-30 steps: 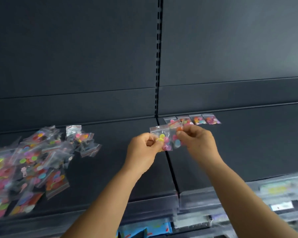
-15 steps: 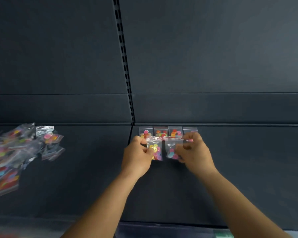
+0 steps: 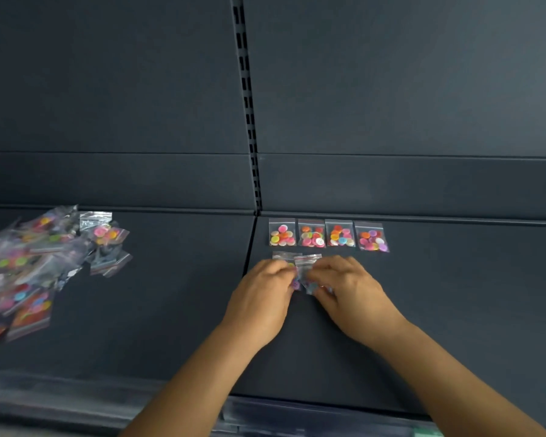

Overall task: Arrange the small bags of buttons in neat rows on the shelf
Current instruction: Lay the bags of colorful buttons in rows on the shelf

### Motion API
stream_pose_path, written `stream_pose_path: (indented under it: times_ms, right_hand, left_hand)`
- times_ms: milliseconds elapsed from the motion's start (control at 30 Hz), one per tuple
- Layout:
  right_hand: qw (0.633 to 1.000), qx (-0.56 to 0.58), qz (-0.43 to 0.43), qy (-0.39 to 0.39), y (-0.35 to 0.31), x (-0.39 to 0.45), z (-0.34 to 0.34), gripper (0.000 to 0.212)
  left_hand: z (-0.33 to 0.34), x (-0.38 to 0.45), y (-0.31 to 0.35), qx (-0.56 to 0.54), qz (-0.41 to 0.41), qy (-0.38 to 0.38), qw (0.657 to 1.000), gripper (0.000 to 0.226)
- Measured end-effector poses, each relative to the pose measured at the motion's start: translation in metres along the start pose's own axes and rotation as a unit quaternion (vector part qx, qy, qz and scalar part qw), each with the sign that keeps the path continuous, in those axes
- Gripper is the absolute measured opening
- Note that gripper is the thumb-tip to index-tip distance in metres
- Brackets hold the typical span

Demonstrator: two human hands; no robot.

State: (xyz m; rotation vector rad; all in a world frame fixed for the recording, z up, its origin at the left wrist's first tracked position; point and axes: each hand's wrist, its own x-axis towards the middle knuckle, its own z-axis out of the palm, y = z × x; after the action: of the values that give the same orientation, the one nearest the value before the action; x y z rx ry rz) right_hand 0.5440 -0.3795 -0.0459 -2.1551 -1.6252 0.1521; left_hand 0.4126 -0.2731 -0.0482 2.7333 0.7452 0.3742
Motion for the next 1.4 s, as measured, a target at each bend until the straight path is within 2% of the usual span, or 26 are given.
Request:
stream_pose_path:
  times_ms: [67, 367, 667, 1000, 1167, 1400]
  right_hand:
    - [0.999, -0.039, 0.003, -0.030, 0.002, -0.003, 0.003, 0.032]
    - [0.988, -0.122, 0.083, -0.041, -0.017, 0.008, 0.016, 0.040]
    - [0.986, -0.137, 0.081, -0.051, -0.028, 0.000, 0.026, 0.047]
    - [0.987, -0.127, 0.086, -0.056, -0.029, 0.000, 0.023, 0.052]
    - [0.992, -0.114, 0.059, -0.014, -0.051, 0.003, 0.018, 0.052]
    - [0.996, -0.070, -0.051, 0.019, -0.117, 0.025, 0.022, 0.060]
  left_hand:
    - [0.002, -0.003, -0.004, 0.004, 0.007, -0.011, 1.000, 0.035]
    - [-0.002, -0.002, -0.020, 0.013, 0.019, -0.029, 0.999, 0.042]
    - [0.002, -0.004, -0.029, 0.011, 0.066, -0.032, 0.997, 0.046]
    - [0.000, -0.008, -0.023, 0.023, 0.044, -0.038, 0.998, 0.050]
    - [-0.018, -0.028, -0.025, 0.029, 0.000, 0.010, 1.000, 0.054]
    - [-0.067, -0.077, -0.067, 0.056, -0.076, 0.104, 0.990, 0.053]
